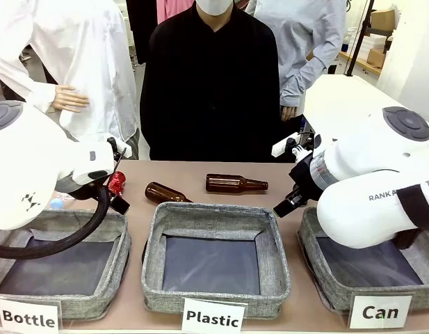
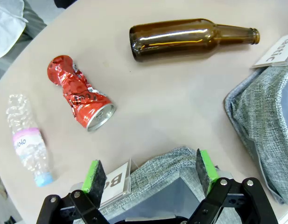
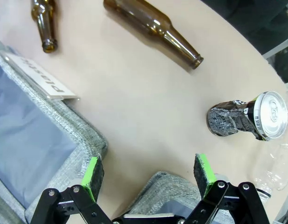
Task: Sort the can waste into the basket.
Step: Pick up the can waste from the table and place it in the right Fabric basket.
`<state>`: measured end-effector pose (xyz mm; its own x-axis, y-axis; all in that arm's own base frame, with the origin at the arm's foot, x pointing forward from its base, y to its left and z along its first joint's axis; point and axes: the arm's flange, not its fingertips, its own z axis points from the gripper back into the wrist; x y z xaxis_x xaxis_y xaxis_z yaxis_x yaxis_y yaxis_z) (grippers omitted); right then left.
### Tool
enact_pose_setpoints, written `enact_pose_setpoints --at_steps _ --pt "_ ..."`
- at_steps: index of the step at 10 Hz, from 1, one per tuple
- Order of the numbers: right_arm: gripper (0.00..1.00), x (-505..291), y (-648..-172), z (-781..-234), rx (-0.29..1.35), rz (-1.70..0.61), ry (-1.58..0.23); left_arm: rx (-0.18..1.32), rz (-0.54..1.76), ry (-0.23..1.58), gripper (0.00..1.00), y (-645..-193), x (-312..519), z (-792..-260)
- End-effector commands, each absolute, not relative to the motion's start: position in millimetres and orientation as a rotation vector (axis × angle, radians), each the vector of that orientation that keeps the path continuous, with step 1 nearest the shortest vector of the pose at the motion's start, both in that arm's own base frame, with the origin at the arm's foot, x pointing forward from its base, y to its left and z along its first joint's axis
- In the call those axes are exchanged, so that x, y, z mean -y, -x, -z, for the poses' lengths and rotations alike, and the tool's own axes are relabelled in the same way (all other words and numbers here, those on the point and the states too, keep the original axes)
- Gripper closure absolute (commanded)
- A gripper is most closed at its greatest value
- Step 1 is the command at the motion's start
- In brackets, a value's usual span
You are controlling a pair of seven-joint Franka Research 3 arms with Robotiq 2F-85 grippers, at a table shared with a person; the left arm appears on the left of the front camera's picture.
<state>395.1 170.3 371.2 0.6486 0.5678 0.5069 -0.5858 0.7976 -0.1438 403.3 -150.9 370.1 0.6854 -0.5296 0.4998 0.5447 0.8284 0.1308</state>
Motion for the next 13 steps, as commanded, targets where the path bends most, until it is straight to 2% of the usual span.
enact_pose_setpoints --at_steps 1,3,4,5,8,10,12,13 --pt "0.0 -161 -392 -386 0.523 -0.687 -0.169 0.563 0.651 0.085 0.0 -395 155 -383" --pt "0.0 -142 -378 -426 0.475 -0.567 -0.389 0.541 0.704 0.472 0.0 -368 161 -425" --pt "0.0 -129 -370 -443 0.448 -0.473 -0.475 0.478 0.681 0.622 0.0 -358 158 -444" --pt "0.0 -106 -360 -460 0.419 -0.425 -0.648 0.494 0.652 0.726 0.0 -348 147 -459" --pt "0.0 -24 -329 -485 0.405 -0.331 -0.973 0.571 0.641 1.005 0.0 -310 84 -501" --pt "0.0 60 -309 -484 0.44 -0.073 -1.133 0.709 0.34 1.099 0.0 -295 -9 -511" --pt "0.0 127 -279 -467 0.544 0.091 -1.172 0.944 0.001 1.128 0.0 -264 -101 -492" --pt "0.0 154 -266 -457 0.583 0.181 -1.189 1.01 -0.171 1.145 0.0 -246 -131 -475"
